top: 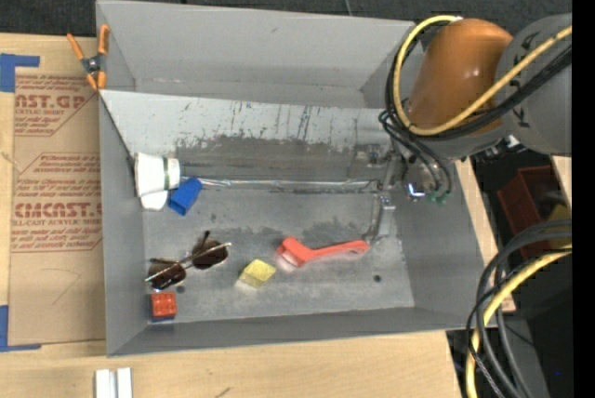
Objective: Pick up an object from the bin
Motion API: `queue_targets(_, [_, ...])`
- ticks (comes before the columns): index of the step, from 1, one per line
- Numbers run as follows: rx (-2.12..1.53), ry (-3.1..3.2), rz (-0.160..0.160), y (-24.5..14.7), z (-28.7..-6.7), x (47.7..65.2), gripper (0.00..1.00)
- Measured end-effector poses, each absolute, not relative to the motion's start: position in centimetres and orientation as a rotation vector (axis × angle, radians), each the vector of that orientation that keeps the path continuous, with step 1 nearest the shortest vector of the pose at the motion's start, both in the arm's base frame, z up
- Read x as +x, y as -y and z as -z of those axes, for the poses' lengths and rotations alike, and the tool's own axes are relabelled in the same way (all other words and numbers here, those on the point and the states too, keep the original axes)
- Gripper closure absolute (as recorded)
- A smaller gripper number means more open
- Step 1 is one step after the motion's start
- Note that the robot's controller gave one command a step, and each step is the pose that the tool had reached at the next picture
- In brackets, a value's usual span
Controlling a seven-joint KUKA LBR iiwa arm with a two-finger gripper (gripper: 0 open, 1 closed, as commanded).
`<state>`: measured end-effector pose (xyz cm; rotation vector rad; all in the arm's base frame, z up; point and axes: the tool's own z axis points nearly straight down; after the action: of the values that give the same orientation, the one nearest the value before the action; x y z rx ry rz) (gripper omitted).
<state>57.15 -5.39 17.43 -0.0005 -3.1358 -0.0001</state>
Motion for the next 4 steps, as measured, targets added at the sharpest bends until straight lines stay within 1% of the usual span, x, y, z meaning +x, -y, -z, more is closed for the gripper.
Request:
queue_targets(1, [0.001, 3.144, -0.001, 5.4, -17.9, 57.3, 0.0])
queue_targets(2, [-0.006, 3.144, 0.001, 2.1, -11.0, 55.5, 0.0])
queue_targets(3, [-0.022, 3.135, 0.003, 1.0, -7.0, 54.6, 0.0])
queue_targets(4, [0.001, 3.144, 0.002, 0.2, -9.7, 54.0, 0.0])
